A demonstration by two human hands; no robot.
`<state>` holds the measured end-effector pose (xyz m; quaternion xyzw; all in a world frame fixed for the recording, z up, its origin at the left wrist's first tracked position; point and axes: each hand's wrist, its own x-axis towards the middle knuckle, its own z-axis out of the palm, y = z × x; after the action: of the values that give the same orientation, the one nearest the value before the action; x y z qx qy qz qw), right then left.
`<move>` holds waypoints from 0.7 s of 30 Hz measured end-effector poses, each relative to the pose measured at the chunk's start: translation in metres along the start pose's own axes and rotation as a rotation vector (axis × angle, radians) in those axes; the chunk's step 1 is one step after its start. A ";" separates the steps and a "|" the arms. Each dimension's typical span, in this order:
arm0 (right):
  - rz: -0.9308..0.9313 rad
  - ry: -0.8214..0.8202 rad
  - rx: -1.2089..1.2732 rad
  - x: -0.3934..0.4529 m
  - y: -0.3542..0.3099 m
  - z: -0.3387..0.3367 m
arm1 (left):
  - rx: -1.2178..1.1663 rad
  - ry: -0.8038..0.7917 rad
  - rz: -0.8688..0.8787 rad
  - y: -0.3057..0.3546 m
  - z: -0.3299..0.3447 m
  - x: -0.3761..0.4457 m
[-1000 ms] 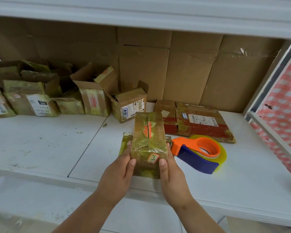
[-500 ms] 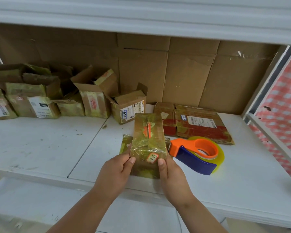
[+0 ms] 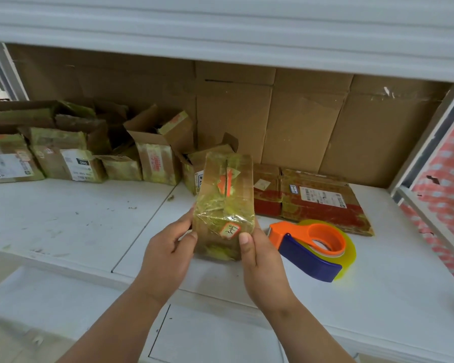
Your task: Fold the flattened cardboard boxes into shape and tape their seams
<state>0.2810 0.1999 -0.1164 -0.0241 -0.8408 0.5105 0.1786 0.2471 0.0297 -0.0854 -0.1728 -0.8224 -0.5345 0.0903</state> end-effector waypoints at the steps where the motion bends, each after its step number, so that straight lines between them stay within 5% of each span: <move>1: 0.001 -0.015 0.036 0.000 -0.002 0.000 | -0.039 -0.011 -0.019 -0.001 -0.003 0.001; 12: 0.099 0.008 0.419 0.000 -0.013 0.001 | -0.144 -0.064 -0.117 0.006 -0.012 -0.011; 21: 0.004 -0.011 0.471 0.006 -0.038 0.012 | -0.168 -0.002 -0.077 0.007 -0.029 -0.007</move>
<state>0.2771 0.1730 -0.0865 0.0194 -0.6993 0.6931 0.1737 0.2553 0.0047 -0.0698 -0.1489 -0.7807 -0.6045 0.0540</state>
